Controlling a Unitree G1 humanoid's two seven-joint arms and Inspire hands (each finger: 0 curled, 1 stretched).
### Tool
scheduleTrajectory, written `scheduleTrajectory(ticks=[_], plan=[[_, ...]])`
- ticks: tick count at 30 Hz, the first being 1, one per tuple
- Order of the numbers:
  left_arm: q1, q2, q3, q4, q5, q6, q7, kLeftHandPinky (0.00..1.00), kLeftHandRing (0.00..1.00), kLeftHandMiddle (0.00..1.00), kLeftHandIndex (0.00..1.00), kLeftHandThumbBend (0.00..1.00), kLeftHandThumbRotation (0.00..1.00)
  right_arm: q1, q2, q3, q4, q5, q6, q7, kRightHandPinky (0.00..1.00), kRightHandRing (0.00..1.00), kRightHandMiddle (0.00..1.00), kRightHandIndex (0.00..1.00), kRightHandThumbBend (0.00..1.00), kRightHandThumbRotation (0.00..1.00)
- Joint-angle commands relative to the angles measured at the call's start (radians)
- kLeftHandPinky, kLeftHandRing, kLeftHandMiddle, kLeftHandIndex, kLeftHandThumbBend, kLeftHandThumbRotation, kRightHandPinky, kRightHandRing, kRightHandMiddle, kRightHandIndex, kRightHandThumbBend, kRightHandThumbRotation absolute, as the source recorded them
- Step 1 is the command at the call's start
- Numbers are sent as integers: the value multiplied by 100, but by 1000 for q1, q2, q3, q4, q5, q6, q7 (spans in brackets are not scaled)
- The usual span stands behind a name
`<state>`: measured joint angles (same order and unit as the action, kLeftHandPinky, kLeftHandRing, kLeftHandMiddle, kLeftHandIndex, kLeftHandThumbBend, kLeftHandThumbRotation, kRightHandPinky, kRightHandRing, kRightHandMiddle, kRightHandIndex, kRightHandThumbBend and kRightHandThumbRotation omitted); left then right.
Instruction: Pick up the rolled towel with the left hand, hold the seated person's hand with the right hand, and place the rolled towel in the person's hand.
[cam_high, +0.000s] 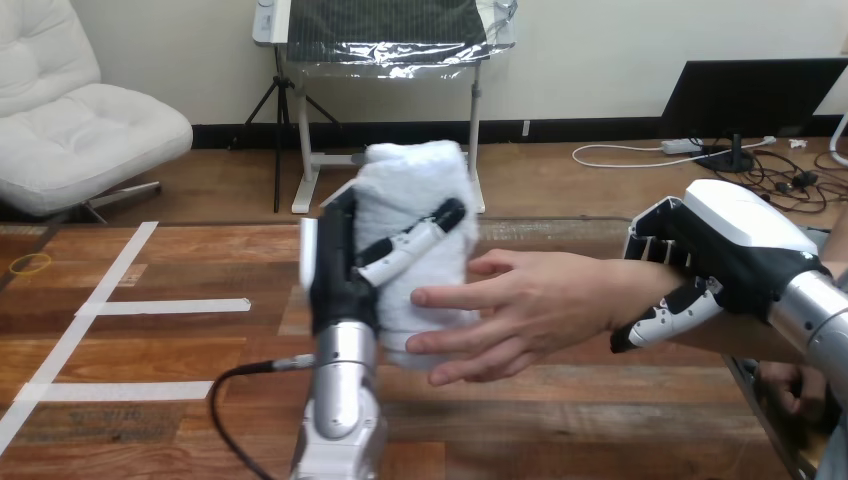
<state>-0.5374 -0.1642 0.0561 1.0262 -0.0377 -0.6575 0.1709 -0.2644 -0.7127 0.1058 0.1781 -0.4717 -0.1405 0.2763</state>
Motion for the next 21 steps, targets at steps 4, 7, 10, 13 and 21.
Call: scheduleTrajectory(ticks=[4, 7, 10, 13, 21], plan=[[-189, -80, 6, 6, -22, -59, -22, 24, 30, 36, 41, 55, 0, -106, 39, -9, 10, 15, 29, -8, 22, 26, 32, 33, 88, 17], [-194, -97, 9, 10, -39, -60, -39, 24, 30, 36, 41, 55, 0, -108, 41, -8, 14, 13, 30, -9, 22, 26, 32, 33, 88, 17], [-197, -111, 4, 13, -35, -54, -29, 24, 30, 36, 41, 55, 0, -110, 43, -8, 17, 13, 35, -8, 22, 26, 32, 33, 88, 18], [-199, -125, 0, 14, -33, -51, -21, 25, 30, 37, 41, 56, 0, -111, 44, -7, 19, 11, 32, -12, 22, 26, 32, 33, 88, 18], [-199, -159, -9, 6, -54, -55, -37, 24, 30, 37, 41, 56, 1, -115, 47, -5, 26, 11, 21, -23, 22, 26, 32, 33, 89, 18]])
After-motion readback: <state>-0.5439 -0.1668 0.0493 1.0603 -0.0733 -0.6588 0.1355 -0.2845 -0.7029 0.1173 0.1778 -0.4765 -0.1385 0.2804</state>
